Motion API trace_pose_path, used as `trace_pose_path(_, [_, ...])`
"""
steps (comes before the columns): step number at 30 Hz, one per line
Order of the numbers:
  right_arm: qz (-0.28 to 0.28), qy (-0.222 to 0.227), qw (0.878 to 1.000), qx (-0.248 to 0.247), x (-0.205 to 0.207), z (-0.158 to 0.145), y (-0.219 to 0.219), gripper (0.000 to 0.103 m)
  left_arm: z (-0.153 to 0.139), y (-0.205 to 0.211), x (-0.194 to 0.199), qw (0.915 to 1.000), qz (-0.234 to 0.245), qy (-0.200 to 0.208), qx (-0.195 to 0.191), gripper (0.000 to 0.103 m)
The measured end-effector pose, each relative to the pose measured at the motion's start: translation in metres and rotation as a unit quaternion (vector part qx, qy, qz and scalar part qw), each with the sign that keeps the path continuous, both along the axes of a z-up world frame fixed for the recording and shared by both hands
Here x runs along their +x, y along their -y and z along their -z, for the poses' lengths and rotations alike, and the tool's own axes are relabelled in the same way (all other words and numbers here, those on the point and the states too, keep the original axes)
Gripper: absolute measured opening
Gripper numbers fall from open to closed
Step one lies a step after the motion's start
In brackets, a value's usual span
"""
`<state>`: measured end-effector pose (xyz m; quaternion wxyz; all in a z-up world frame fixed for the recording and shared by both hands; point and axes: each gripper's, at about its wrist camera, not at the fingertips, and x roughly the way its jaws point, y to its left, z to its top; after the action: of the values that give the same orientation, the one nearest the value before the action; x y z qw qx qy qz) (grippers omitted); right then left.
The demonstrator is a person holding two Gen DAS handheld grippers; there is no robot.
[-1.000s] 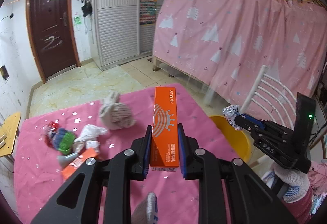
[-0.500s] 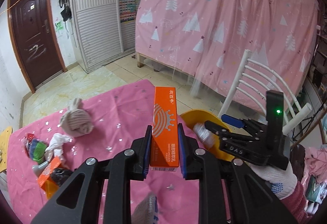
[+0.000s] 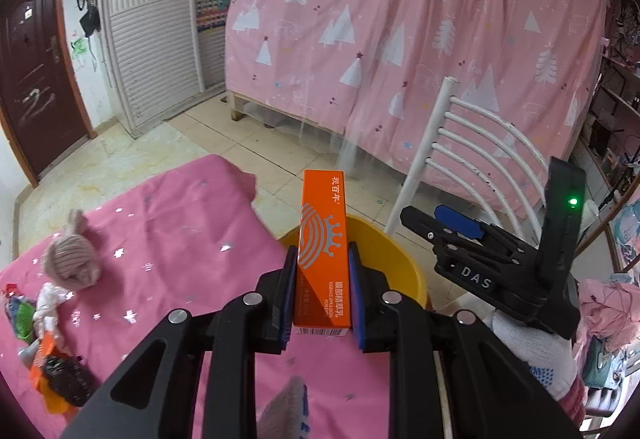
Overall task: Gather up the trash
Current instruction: 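Carry the orange box and plastic bag to the bucket and release both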
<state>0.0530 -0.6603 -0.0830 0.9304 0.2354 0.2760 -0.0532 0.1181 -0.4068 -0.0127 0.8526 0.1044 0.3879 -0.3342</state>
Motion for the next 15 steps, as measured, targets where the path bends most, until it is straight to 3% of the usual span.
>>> trace_pose_path(7, [0.026,0.019,0.999,0.011,-0.011,-0.006,0.013,0.063,0.01,0.027,0.004,0.9998,0.01,-0.013,0.005,0.017])
trace_pose_path(11, [0.026,0.02,0.999,0.012,-0.009,-0.007,0.013,0.063,0.014,0.032,0.006,0.9999,0.009,-0.013,0.006,0.047])
trace_pose_path(15, [0.019,0.02,1.0,0.011,-0.009,-0.007,0.011,0.064,0.014,0.029,0.004,0.9999,0.008,-0.008,0.009,0.048])
